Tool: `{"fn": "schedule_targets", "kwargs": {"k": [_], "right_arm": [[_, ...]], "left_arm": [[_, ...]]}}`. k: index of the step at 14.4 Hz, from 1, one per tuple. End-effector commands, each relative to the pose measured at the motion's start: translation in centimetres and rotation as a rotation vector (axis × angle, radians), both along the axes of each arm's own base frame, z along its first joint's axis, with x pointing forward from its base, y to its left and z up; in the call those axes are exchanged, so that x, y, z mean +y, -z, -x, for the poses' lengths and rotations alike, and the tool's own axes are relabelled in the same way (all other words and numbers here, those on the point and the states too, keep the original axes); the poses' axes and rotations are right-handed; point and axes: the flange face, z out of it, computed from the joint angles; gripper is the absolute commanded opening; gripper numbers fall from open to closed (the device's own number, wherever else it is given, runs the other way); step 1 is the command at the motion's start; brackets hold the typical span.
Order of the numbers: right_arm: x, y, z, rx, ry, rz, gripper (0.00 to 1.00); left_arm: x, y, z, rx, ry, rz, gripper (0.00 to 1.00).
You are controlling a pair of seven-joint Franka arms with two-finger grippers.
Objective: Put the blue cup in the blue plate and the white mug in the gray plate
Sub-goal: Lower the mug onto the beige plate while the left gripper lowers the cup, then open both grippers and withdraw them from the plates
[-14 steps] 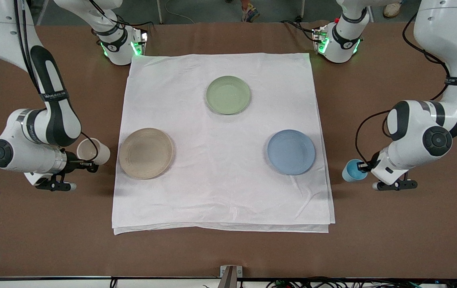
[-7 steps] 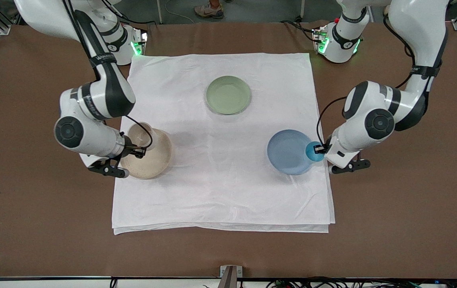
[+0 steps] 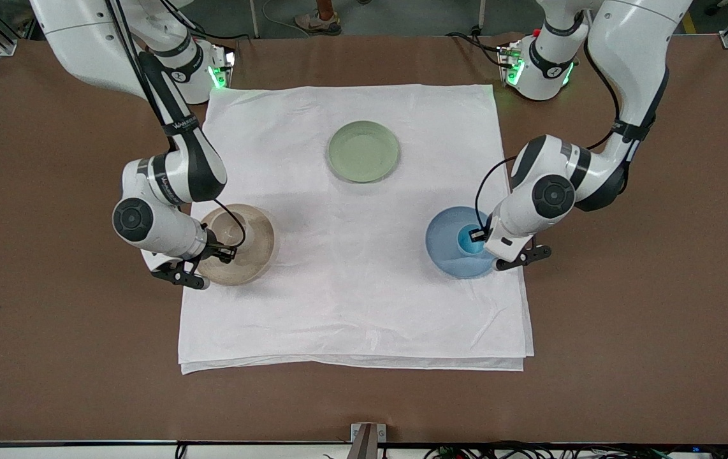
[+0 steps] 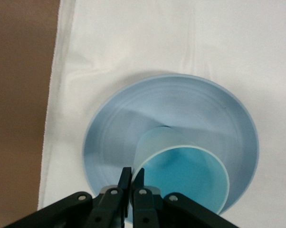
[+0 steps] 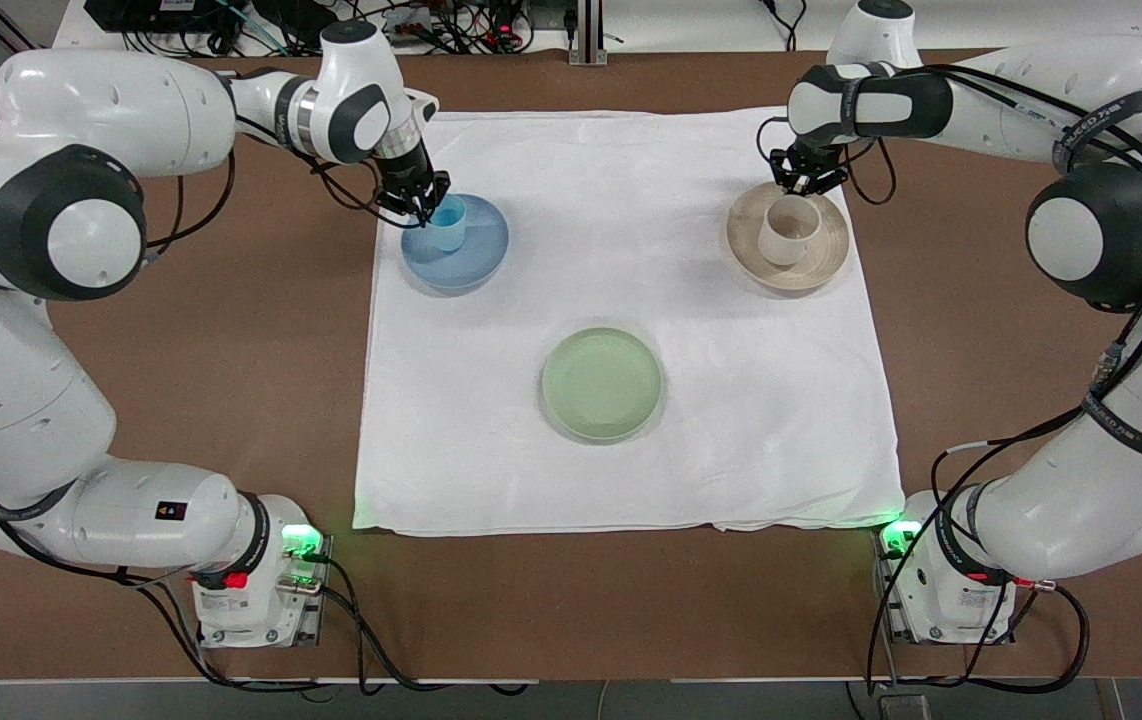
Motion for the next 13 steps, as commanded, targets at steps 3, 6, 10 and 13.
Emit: {"fn": "schedule_targets", "kwargs": {"k": [3, 6, 10, 13], "right_arm": [[-1.7, -2.0, -0.7, 0.001, -0.057, -0.030, 1.00], [-6.1, -8.7, -3.5, 0.027, -0.125, -0.066, 1.00], [-14.3, -16.7, -4.1, 0.052, -0.266, -0.054, 1.00], [-17.4, -21.5, -2.3, 0.051, -0.288, -0.042, 1.00]], "left_arm": [[1.8, -4.6, -1.3, -0.078, -0.048, 0.002, 1.00], [6.8, -13.3, -4.5, -0.163, -0.079, -0.038, 1.00], [14.0, -24.3, -7.9, -0.142, 0.009, -0.075, 1.00], [18.8, -31.1, -7.4, -0.119, 0.055, -0.085, 1.00]]}}
